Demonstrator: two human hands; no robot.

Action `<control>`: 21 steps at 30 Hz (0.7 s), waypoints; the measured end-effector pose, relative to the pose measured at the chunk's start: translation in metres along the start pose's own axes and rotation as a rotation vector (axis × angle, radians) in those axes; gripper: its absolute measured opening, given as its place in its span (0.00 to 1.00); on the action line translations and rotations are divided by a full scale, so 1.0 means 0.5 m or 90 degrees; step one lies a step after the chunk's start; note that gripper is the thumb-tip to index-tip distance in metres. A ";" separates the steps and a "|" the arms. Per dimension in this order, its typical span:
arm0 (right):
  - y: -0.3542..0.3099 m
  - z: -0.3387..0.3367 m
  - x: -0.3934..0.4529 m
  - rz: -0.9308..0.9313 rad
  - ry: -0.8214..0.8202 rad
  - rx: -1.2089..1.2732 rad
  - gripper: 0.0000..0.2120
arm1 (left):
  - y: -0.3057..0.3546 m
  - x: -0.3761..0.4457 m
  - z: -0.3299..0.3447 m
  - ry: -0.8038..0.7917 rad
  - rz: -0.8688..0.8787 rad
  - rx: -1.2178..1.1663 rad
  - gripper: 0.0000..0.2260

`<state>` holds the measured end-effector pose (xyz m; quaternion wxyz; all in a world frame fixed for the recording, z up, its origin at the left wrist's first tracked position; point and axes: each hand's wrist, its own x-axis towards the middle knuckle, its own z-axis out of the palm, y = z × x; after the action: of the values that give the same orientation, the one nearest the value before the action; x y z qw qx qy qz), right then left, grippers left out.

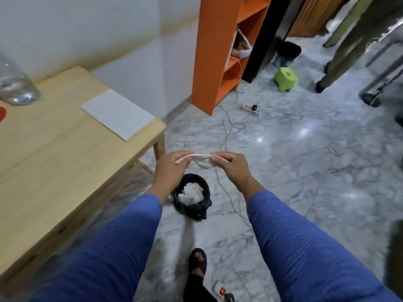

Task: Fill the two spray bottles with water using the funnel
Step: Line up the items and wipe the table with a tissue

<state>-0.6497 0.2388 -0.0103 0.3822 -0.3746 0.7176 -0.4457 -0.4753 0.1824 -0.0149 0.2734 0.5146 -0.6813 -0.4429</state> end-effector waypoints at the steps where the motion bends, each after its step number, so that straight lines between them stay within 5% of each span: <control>1: 0.019 -0.006 0.019 0.009 0.007 -0.009 0.06 | -0.007 0.018 0.022 -0.006 -0.005 0.005 0.08; 10: 0.276 0.045 0.208 0.144 0.005 -0.034 0.06 | -0.208 0.174 0.210 -0.027 -0.133 0.039 0.09; 21: 0.706 0.213 0.379 0.252 -0.029 -0.131 0.15 | -0.633 0.304 0.415 -0.230 -0.269 0.134 0.19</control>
<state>-0.7060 0.1486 -0.4110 0.4382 -0.2730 0.8100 -0.2781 -0.5504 0.0809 -0.4028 -0.0055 0.5831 -0.6392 -0.5014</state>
